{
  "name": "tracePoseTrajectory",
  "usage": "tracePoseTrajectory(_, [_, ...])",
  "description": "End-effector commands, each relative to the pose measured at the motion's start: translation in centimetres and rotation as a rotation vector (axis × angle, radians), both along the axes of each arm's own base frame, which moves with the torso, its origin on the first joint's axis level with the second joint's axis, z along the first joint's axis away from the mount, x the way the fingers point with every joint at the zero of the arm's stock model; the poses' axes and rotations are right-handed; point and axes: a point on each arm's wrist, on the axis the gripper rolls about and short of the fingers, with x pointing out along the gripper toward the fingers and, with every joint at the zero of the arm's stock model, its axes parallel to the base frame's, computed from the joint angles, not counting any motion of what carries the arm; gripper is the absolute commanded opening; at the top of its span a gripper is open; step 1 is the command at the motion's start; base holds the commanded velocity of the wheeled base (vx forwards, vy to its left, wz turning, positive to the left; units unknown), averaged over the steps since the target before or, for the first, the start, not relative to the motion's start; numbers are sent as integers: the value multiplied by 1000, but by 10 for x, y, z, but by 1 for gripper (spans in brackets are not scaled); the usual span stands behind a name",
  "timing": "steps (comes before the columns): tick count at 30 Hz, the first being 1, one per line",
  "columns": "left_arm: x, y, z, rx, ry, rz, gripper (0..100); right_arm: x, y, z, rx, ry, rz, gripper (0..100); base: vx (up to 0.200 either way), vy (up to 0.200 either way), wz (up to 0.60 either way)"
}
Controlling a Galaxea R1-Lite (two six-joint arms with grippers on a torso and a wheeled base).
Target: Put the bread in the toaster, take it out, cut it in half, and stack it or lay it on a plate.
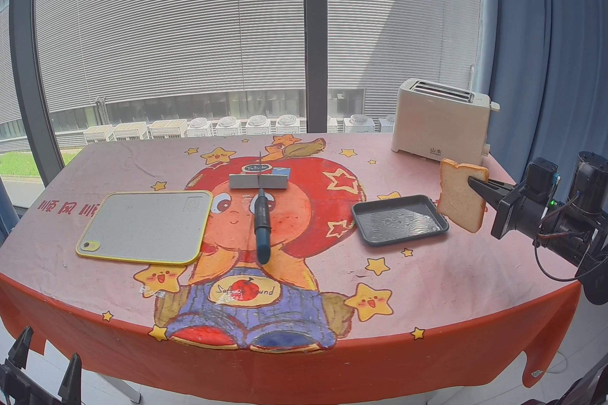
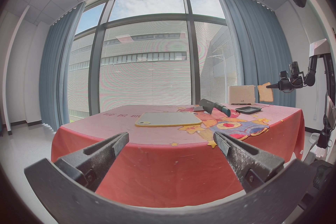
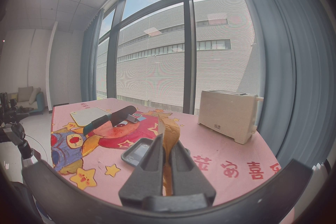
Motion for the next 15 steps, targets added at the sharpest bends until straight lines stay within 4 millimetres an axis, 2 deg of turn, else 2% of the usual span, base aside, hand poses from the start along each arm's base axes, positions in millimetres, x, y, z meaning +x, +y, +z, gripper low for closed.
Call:
tracePoseTrajectory(1, [0, 0, -5, 0, 1, 0, 100, -1, 0, 2, 2, -11, 1, 0, 0, 200, 0])
tracePoseTrajectory(8, [0, 0, -5, 1, 1, 0, 100, -2, 6, 9, 26, -106, -25, 0, 0, 200, 0])
tracePoseTrajectory(15, [0, 0, -5, 0, 1, 0, 100, -7, 14, 12, 37, -129, -10, 0, 0, 200, 0])
